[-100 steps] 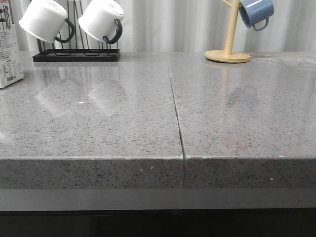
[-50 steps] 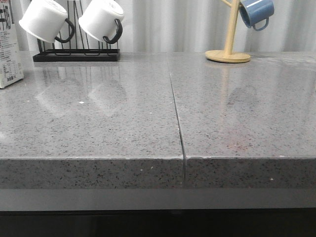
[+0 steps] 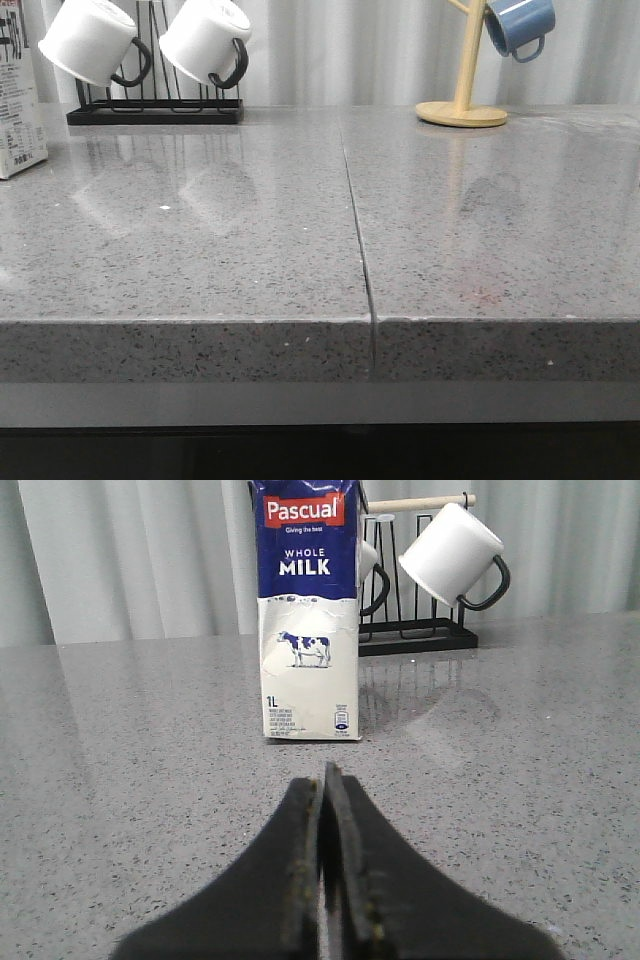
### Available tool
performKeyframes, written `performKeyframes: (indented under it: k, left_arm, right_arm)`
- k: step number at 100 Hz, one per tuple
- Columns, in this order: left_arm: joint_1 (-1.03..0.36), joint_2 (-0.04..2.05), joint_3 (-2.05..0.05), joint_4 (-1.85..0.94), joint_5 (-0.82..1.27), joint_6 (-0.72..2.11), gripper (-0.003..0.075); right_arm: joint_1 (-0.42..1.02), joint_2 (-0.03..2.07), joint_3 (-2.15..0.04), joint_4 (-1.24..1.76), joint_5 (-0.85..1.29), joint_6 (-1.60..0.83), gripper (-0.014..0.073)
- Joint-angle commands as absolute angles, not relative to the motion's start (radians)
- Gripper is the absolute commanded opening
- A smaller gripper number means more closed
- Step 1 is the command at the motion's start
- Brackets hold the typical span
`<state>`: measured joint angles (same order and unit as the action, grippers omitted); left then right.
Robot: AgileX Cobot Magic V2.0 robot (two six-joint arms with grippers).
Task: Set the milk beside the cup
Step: 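Move the right gripper to the white HOME mug handle and grasp it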
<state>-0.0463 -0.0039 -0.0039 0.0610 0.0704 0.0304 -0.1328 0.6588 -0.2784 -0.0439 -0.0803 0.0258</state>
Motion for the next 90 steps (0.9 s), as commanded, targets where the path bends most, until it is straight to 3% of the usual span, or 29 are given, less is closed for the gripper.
performKeyframes:
  k: [1,34,65,90]
  left_arm:
    - [-0.04,-0.035,0.04,0.06,-0.011,0.019,-0.002]
    - [-0.04,-0.035,0.04,0.06,-0.011,0.019,-0.002]
    - [-0.04,-0.035,0.04,0.06,-0.011,0.019,-0.002]
    - [-0.04,-0.035,0.04,0.06,-0.011,0.019,-0.002]
  right_arm:
    - [-0.188,0.72,-0.303,-0.046,-0.236,0.025,0.0272]
    - [-0.305,0.956,-0.303,-0.032,-0.473,0.025,0.0272]
    - [-0.307,1.223,-0.304,-0.027,-0.81,0.025,0.0272]
    - [-0.307,1.375,-0.348,-0.027,-0.875,0.025,0.0272]
